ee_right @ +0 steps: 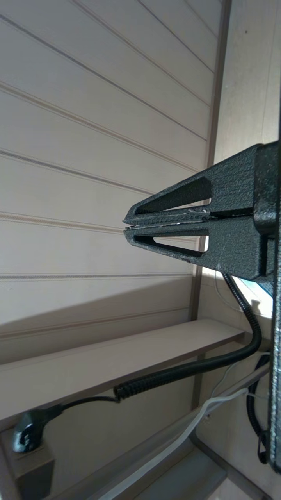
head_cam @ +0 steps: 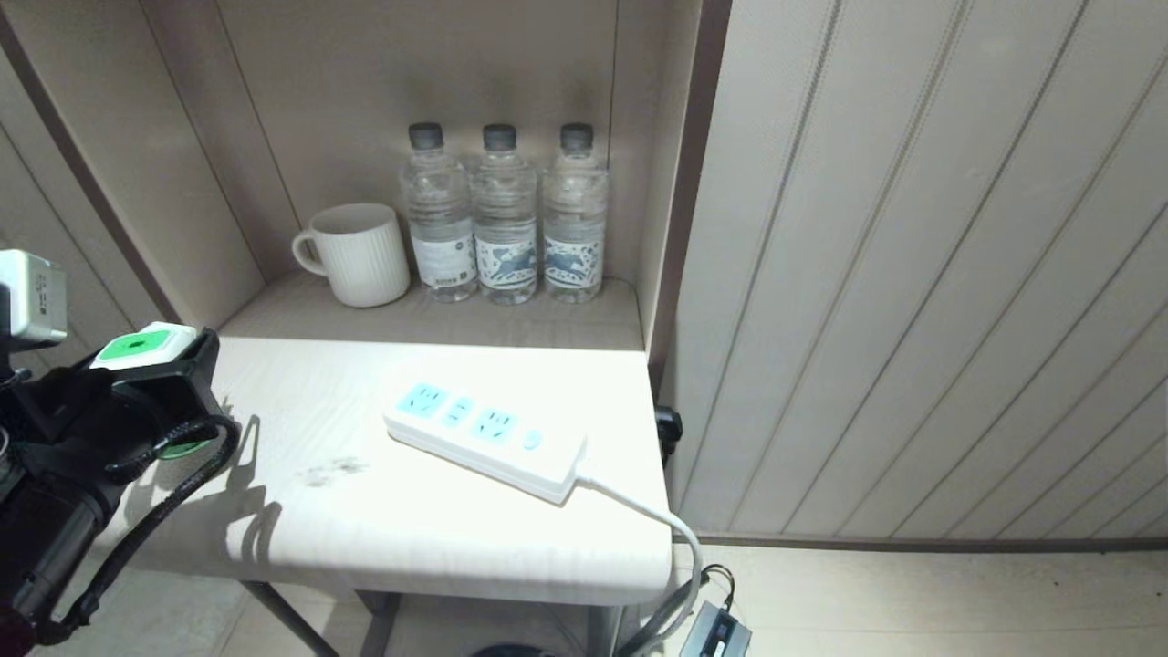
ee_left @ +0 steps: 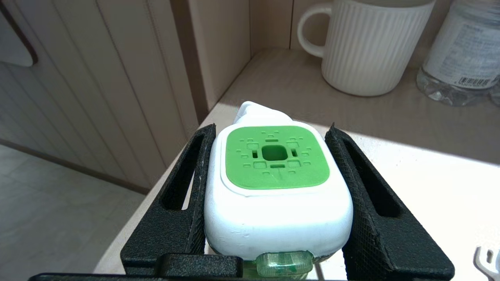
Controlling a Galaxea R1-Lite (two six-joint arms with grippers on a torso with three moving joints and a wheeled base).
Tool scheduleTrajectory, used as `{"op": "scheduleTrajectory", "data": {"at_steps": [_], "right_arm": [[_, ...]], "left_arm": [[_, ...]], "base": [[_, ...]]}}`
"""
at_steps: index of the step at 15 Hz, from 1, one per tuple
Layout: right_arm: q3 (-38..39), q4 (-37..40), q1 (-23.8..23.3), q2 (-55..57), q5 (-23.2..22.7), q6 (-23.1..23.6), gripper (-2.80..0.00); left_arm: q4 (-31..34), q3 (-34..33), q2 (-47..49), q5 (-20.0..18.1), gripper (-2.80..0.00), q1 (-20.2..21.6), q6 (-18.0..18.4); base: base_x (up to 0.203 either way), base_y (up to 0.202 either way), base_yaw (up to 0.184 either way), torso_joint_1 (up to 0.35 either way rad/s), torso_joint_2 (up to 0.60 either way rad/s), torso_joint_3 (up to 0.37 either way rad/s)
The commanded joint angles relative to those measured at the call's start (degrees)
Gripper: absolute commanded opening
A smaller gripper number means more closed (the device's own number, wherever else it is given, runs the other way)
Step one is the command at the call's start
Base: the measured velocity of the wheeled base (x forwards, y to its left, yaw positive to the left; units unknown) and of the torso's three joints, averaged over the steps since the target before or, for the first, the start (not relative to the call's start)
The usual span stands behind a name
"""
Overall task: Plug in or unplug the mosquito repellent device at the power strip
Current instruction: Place the mosquito repellent liquid on the table
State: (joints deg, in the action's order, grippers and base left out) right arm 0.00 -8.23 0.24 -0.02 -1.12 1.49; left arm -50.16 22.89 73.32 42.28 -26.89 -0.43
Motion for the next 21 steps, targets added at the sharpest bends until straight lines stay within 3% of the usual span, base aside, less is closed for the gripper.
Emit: {"op": "scheduleTrajectory", "data": {"at_steps": [1,13,21], "right_arm": [[0.00,-0.12,0.02,0.02,-0.02,-0.08,-2.80],[0.00,-0.21,0.02,0.02,1.03,-1.14,-2.80],[0.00,-0.30,0.02,0.02,1.03,-1.14,-2.80]], "left_arm": [[-1.58,0.54,2.29,0.12,-2.80,0.00,0.06],[-21.33,0.74,16.52,-0.18,-2.80,0.02,4.30],[-23.68,2.24,18.85,-0.09,-2.80,0.00,4.91]], "base": [[0.000,0.000,0.000,-0.095,0.29,0.193],[0.000,0.000,0.000,-0.010,0.03,0.019],[0.000,0.000,0.000,0.000,0.00,0.000]]}}
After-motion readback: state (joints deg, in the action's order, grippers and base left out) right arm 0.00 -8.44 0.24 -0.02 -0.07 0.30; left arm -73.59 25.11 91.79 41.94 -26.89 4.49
